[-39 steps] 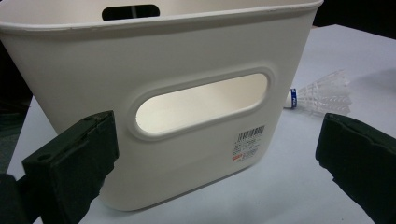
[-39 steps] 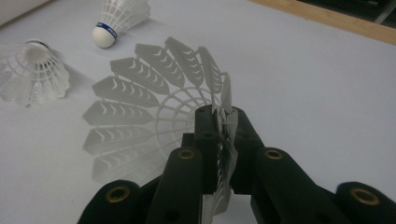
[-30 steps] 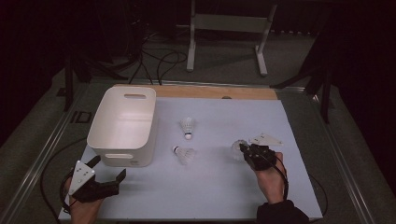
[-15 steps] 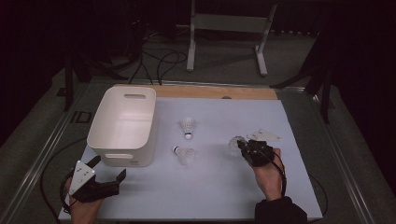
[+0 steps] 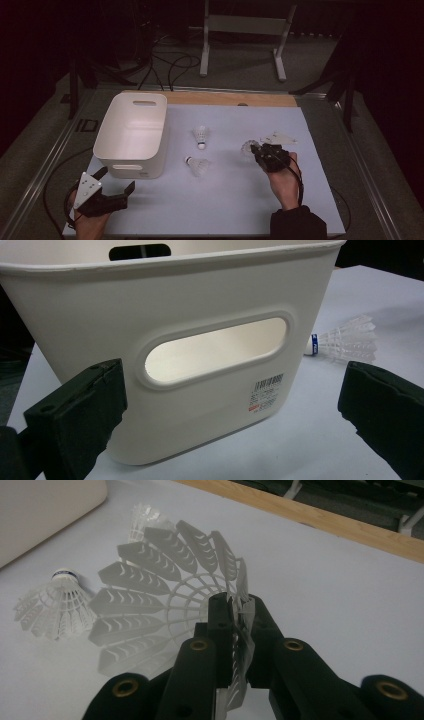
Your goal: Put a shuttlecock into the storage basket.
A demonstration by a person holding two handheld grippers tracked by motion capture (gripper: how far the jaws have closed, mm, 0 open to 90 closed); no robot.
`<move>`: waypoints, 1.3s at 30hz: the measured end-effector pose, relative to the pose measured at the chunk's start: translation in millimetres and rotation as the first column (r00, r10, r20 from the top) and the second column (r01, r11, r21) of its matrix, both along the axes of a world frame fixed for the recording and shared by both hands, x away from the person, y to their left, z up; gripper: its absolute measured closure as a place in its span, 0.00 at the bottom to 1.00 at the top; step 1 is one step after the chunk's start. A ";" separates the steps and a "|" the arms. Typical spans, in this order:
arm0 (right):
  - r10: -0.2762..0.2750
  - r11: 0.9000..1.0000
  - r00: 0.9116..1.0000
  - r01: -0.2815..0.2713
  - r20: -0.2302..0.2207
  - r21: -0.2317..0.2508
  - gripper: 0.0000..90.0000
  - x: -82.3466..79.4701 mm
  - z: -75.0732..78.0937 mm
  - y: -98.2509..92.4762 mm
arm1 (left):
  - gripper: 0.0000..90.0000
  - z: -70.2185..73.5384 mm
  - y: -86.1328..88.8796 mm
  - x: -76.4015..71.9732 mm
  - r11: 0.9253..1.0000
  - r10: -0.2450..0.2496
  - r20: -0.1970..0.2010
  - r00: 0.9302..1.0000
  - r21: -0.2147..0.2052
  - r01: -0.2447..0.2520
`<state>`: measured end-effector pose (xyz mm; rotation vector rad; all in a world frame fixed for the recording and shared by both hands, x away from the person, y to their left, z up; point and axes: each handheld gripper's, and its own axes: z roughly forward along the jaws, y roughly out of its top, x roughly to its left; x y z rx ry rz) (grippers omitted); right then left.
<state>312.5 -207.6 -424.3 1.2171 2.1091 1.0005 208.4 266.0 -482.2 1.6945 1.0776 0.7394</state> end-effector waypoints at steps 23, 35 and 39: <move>0.037 0.999 0.999 -0.037 0.007 0.006 0.94 13.7 13.5 17.0 | 0.00 0.1 -0.2 0.0 1.000 0.001 -0.003 1.000 0.001 -0.001; 0.045 0.999 0.999 -0.045 -0.001 0.029 0.94 19.8 15.7 21.7 | 0.00 0.4 -0.6 -0.4 1.000 0.003 -0.007 1.000 0.004 -0.003; 0.050 0.998 0.999 -0.049 -0.009 0.046 0.94 21.9 15.5 23.7 | 0.00 0.4 -0.4 -0.2 1.000 0.003 -0.007 1.000 0.003 -0.003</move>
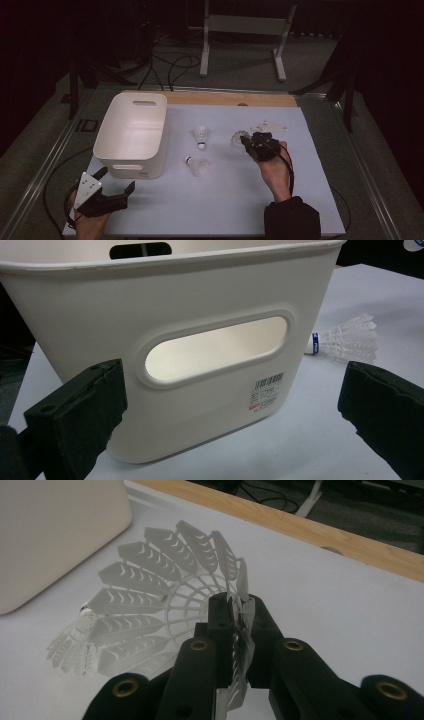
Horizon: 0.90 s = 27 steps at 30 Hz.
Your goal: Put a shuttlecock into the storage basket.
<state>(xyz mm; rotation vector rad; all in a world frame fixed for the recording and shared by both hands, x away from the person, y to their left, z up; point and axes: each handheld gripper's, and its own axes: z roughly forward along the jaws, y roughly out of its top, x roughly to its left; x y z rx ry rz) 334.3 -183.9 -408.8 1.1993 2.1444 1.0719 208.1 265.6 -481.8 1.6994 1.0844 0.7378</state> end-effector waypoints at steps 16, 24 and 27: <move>0.027 0.999 1.000 -0.027 -0.010 0.034 0.94 8.2 4.3 6.7 | 0.00 0.1 0.6 -0.1 1.000 0.001 0.002 1.000 -0.001 -0.001; 0.042 0.998 0.999 -0.041 -0.017 0.056 0.94 10.8 6.4 7.7 | 0.00 -0.2 0.1 0.1 1.000 0.000 0.000 1.000 0.000 0.000; 0.043 0.997 0.999 -0.042 -0.016 0.060 0.94 12.1 6.6 7.0 | 0.00 -0.1 0.4 0.2 1.000 0.000 0.001 1.000 0.000 0.000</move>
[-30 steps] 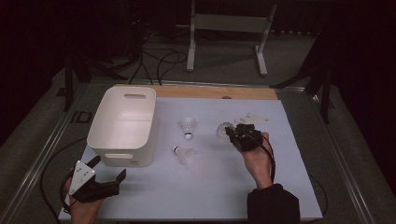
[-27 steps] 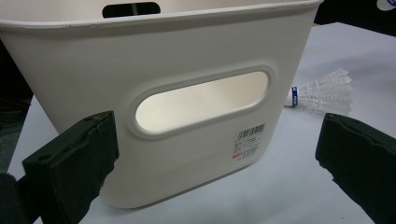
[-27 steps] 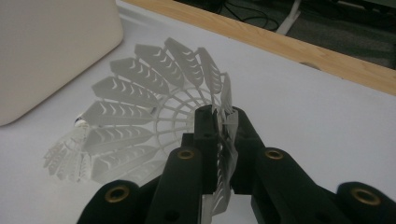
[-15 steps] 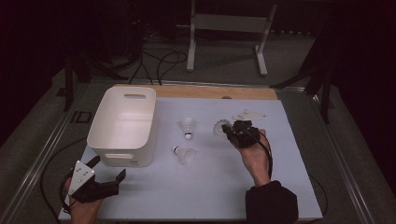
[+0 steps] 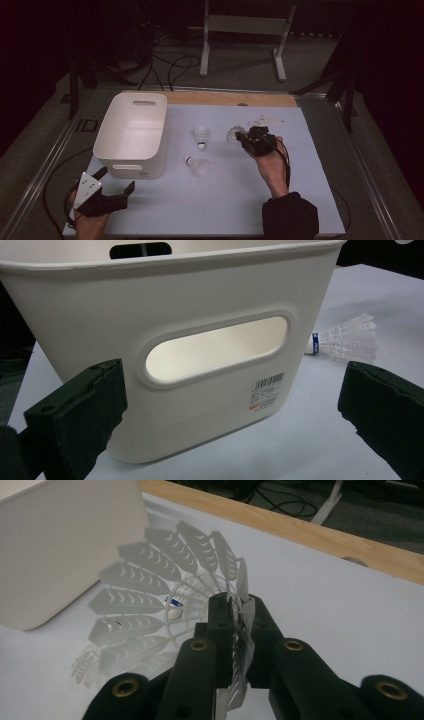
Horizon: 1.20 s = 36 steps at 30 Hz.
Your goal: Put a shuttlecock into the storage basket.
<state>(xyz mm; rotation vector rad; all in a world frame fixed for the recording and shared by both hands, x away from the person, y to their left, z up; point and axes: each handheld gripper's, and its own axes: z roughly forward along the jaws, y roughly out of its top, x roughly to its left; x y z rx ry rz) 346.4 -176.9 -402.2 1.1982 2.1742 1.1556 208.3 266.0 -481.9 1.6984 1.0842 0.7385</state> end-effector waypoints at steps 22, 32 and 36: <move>0.020 1.000 1.000 -0.020 0.019 0.001 0.94 6.3 15.2 9.8 | 0.00 -0.2 0.0 0.2 1.000 -0.001 -0.001 1.000 0.000 0.001; 0.026 1.000 1.000 -0.026 0.016 0.012 0.94 9.6 17.5 13.5 | 0.00 -0.2 0.0 0.2 1.000 0.000 0.000 1.000 0.000 0.000; 0.027 1.000 1.000 -0.027 0.016 0.014 0.94 10.7 18.8 15.1 | 0.00 -0.2 0.0 0.3 1.000 0.001 -0.002 1.000 0.002 -0.001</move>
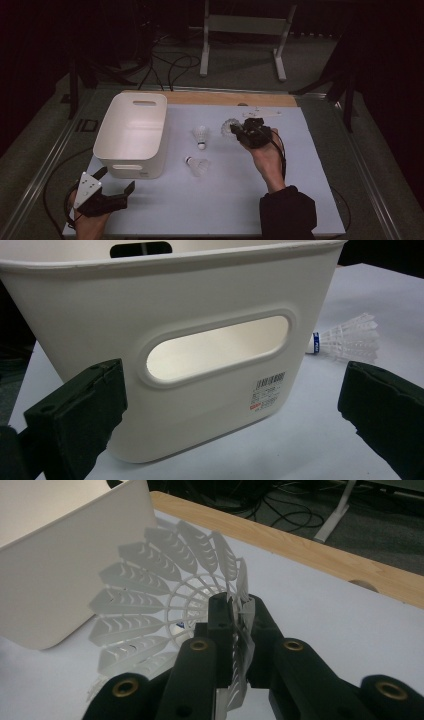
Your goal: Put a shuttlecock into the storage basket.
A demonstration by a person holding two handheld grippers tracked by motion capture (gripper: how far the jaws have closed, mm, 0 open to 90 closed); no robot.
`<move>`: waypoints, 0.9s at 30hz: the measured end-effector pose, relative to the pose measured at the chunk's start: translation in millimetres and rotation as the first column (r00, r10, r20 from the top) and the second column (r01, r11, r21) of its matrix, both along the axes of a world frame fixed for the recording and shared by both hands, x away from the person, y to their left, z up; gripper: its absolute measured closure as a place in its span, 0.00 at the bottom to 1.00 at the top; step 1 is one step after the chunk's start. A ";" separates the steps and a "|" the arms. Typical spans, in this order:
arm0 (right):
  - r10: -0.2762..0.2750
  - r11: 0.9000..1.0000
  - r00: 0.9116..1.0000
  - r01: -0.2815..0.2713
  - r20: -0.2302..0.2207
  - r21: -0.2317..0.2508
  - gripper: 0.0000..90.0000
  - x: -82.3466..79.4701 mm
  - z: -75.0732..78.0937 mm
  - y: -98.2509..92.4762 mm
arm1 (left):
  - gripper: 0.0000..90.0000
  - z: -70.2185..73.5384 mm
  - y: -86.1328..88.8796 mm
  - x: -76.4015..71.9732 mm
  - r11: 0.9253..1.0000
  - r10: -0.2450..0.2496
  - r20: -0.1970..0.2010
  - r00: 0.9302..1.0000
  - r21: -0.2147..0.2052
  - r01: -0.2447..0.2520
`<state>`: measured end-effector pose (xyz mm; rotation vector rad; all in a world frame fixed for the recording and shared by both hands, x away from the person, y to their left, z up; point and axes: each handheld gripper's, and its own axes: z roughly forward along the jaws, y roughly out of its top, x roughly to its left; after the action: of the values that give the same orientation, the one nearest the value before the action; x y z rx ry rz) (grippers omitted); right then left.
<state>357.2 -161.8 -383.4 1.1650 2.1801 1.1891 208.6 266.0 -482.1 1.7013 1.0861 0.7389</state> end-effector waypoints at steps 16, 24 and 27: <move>0.006 1.000 1.000 -0.006 0.011 0.004 0.94 7.0 8.6 8.0 | 0.00 0.1 0.4 -0.1 1.000 0.001 0.001 1.000 -0.003 -0.001; 0.010 1.000 1.000 -0.011 0.020 0.011 0.94 11.4 14.6 12.2 | 0.00 0.0 0.2 0.0 1.000 0.001 0.001 1.000 -0.002 -0.001; 0.013 1.000 1.000 -0.013 0.019 0.014 0.94 12.4 16.3 14.6 | 0.00 0.0 0.3 0.0 1.000 0.001 0.000 1.000 -0.002 -0.001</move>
<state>369.6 -147.3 -367.1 1.1429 2.1721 1.2181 208.5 266.3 -482.1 1.6989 1.0872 0.7387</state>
